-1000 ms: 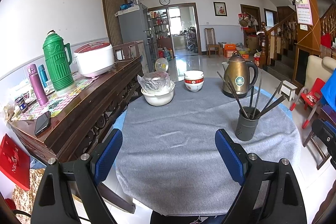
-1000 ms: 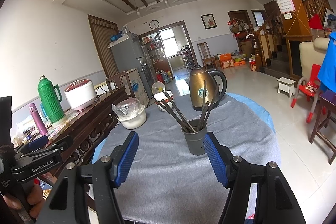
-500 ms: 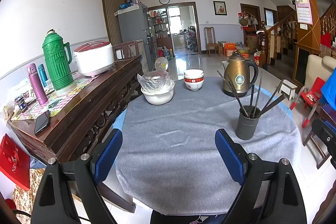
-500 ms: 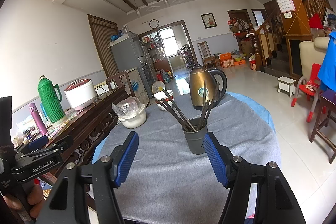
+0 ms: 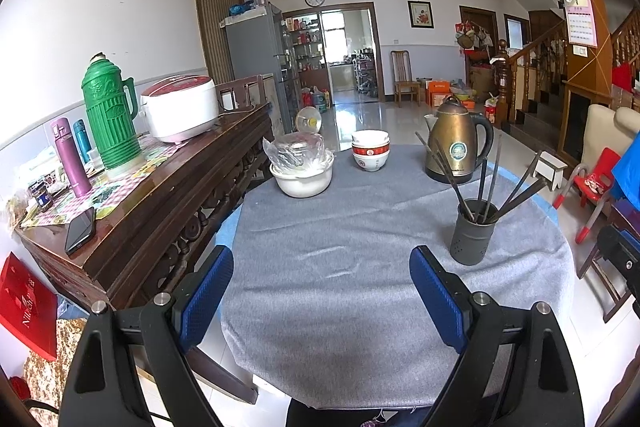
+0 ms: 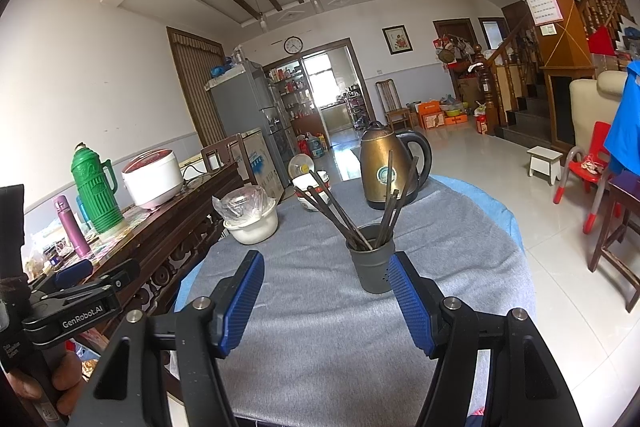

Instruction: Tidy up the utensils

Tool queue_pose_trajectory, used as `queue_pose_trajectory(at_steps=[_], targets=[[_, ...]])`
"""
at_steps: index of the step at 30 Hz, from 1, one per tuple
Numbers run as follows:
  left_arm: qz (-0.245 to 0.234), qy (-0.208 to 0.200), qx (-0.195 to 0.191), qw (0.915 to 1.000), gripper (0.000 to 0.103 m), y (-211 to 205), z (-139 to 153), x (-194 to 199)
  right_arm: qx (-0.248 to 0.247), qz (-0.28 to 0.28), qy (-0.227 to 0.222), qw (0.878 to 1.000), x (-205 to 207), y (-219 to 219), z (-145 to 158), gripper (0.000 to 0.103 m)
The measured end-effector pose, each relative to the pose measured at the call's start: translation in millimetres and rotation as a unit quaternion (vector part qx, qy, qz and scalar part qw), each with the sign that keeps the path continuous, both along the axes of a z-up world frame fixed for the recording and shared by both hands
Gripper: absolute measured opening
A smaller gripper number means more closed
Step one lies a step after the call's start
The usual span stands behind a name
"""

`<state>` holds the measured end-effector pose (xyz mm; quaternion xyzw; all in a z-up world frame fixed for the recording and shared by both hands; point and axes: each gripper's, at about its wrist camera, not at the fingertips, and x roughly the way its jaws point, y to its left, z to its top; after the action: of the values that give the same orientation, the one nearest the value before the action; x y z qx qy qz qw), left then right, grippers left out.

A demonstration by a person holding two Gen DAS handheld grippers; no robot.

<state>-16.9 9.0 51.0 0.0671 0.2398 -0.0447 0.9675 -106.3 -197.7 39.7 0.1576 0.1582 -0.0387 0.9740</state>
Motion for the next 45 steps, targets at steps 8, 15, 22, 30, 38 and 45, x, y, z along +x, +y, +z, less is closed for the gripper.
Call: queue_pose_trajectory(at_steps=[8, 15, 22, 30, 38, 45], targets=[[-0.001, 0.001, 0.000, 1.0000, 0.090, -1, -2, 1, 0.000, -0.001, -0.001, 1.000, 0, 3, -2, 0.068], [0.000, 0.004, 0.001, 1.0000, 0.090, -2, -3, 3, 0.001, -0.001, 0.000, 1.000, 1, 2, -3, 0.068], [-0.002, 0.009, 0.002, 1.0000, 0.090, -8, -4, 10, 0.005, -0.003, -0.002, 1.000, 4, -3, -3, 0.068], [-0.007, 0.013, 0.005, 0.9999, 0.090, -17, -1, 21, 0.012, -0.010, -0.001, 1.000, 10, -10, 1, 0.068], [-0.006, 0.012, 0.002, 0.9999, 0.090, -26, 7, 33, 0.010, -0.019, -0.001, 1.000, 21, -22, 10, 0.068], [0.003, 0.017, -0.001, 0.9998, 0.090, -34, 11, 48, 0.011, -0.020, 0.004, 1.000, 32, -35, 14, 0.068]])
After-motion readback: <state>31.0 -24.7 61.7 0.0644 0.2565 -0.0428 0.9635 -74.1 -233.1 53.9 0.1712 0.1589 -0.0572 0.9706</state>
